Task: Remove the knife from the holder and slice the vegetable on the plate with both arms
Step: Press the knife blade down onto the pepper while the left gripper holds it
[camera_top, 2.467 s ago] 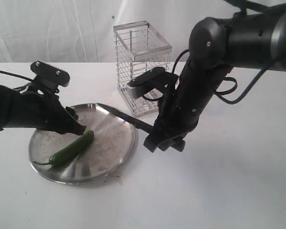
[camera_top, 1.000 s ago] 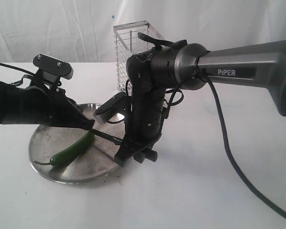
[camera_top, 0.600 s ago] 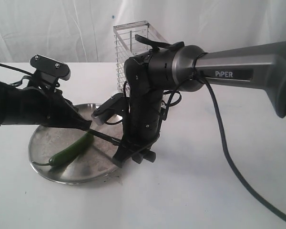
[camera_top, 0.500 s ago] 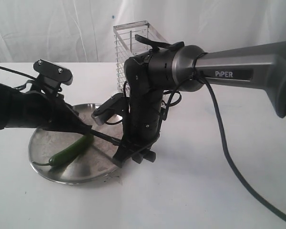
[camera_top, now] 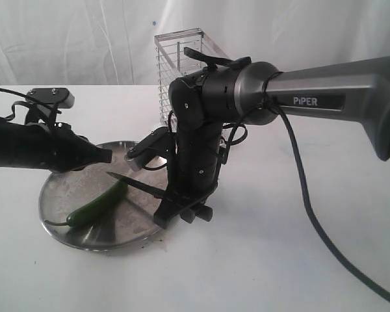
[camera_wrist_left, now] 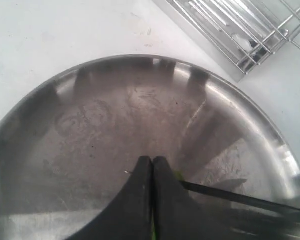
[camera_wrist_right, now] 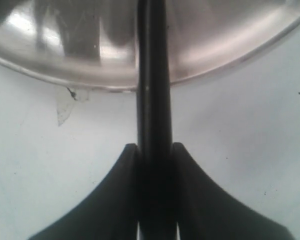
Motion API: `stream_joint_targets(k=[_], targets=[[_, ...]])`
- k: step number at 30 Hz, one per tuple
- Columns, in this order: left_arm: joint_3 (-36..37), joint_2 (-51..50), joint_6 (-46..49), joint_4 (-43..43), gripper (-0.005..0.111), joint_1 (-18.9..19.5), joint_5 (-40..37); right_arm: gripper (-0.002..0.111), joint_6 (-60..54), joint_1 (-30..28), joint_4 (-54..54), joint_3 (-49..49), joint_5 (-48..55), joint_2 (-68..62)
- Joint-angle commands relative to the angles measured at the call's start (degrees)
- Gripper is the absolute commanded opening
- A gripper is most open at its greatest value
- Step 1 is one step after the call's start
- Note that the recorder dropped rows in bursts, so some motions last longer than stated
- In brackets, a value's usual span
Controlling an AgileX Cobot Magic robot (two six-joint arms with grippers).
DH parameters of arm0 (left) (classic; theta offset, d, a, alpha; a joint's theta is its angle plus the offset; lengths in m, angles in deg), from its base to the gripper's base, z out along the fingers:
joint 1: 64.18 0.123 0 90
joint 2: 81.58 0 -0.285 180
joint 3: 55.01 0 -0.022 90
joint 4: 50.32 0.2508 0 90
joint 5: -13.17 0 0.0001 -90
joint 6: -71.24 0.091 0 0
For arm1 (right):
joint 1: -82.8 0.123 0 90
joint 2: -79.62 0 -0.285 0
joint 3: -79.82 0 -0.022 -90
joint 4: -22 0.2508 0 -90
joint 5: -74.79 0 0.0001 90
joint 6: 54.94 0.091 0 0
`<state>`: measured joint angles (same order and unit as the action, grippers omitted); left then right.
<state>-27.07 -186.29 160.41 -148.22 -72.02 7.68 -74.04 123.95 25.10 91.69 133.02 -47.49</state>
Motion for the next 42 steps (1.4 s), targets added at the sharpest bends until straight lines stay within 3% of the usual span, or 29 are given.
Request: stream_joint_targets(k=[1, 16, 34, 42], targets=[[-0.4, -0.5, -0.7, 0.3, 0.0, 1.4, -3.2, 0.002, -0.2, 0.1, 0.0, 0.3, 0.9, 0.2], [-2.8, -5.5, -0.8, -0.9, 0.0, 1.4, -9.8, 0.002, -0.2, 0.1, -0.1, 0.4, 1.0, 0.2], [-3.5, -15.2, -0.5, 0.7, 0.0, 1.4, -7.6, 0.002, -0.2, 0.1, -0.1, 0.4, 2.5, 0.2], [-4.6, -12.0, -0.5, 0.7, 0.0, 1.4, -6.6, 0.002, -0.2, 0.1, -0.1, 0.4, 3.4, 0.2]])
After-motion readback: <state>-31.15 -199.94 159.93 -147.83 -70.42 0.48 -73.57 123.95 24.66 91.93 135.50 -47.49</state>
